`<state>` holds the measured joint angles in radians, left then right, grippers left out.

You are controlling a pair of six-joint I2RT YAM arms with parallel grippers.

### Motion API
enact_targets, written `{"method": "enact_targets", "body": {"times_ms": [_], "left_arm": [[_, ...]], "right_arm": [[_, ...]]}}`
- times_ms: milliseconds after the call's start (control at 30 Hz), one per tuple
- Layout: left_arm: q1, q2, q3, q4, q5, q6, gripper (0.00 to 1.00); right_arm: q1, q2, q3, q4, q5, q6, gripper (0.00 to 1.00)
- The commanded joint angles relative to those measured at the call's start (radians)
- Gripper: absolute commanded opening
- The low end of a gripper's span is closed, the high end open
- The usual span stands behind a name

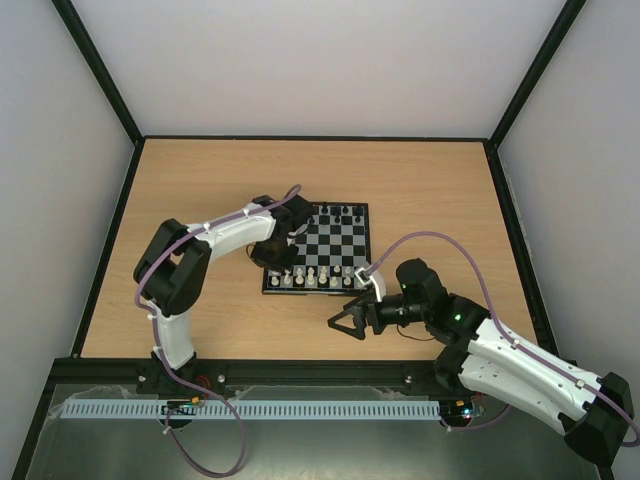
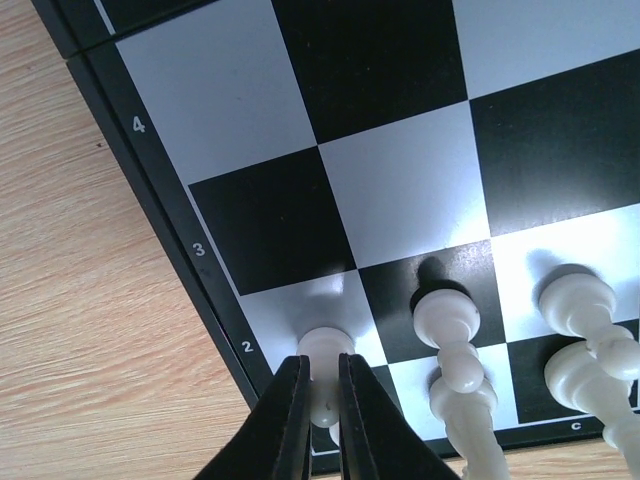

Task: Set up the chess pieces on the board
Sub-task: Place the chess piece on the chessboard.

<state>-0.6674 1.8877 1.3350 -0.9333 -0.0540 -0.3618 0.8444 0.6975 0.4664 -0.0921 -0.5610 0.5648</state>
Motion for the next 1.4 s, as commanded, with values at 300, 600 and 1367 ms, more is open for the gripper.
{"method": "enact_targets", "body": {"times_ms": [300, 600, 1367], "left_arm": [[-0.003, 0.036, 0.034, -0.011, -0.019, 0.018, 0.09], [-0.003, 0.035, 0.042, -0.016, -0.023, 0.020, 0.25], [-0.003, -0.138, 0.220, -0.050, 0.003, 0.012, 0.42]], "right_arm": [[-0.004, -0.006, -0.009, -0.003, -0.026, -0.009, 0.99], [-0.004, -0.007, -0.009, 0.000, -0.031, -0.009, 0.99], [-0.004, -0.003, -0.002, -0.017, -0.011, -0.009, 0.99]]}}
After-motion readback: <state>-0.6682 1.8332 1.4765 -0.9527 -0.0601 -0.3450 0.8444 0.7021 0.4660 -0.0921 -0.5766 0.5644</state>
